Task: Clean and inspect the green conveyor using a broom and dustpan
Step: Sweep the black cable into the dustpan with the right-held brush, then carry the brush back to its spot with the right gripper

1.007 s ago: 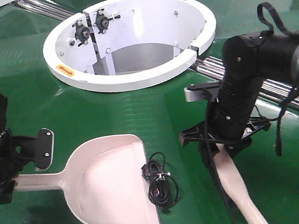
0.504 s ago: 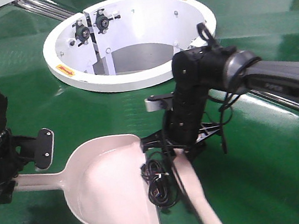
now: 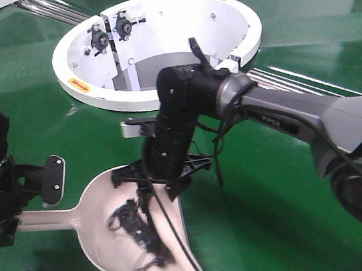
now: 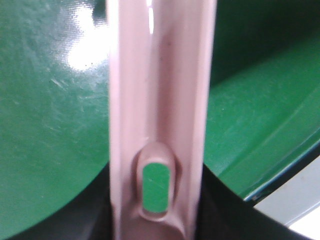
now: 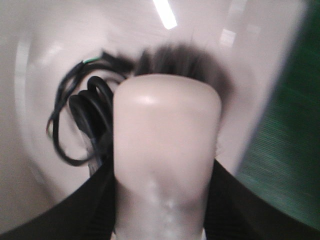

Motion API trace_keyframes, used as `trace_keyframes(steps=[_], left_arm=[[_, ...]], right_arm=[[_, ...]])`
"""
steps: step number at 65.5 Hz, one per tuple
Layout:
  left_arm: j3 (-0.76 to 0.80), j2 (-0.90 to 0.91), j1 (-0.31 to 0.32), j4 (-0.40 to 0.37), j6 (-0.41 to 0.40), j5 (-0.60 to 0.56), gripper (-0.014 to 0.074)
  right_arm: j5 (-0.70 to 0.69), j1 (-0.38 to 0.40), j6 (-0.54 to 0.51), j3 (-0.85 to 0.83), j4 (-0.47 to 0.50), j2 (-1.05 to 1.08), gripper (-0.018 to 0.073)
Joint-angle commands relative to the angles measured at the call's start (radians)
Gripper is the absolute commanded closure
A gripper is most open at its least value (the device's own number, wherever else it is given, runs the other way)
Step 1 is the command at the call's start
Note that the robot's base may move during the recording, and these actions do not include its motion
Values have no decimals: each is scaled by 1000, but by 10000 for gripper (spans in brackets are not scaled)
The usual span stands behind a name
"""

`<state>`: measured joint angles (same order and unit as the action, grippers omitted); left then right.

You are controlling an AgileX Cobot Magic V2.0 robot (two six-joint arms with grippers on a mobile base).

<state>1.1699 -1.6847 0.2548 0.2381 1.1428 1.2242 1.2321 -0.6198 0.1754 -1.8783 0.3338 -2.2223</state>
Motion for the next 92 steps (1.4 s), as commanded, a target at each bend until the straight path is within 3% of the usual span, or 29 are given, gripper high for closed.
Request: trace_keyframes(steps=[1, 28, 48, 72, 92], left_arm=[[27, 35, 8, -12, -4, 13, 620], [27, 36, 8, -12, -4, 13, 620], [27, 36, 8, -12, -4, 13, 619], [27, 36, 8, -12, -4, 13, 619], [27, 36, 8, -12, -4, 13, 619]], right_arm=[[50, -16, 5, -73, 46, 56, 561], [50, -16, 7, -82, 52, 75, 561], [51, 0, 4, -80, -81, 160, 561], [51, 168, -57, 131, -83, 342, 561], [51, 300, -111, 270, -186, 401, 561]])
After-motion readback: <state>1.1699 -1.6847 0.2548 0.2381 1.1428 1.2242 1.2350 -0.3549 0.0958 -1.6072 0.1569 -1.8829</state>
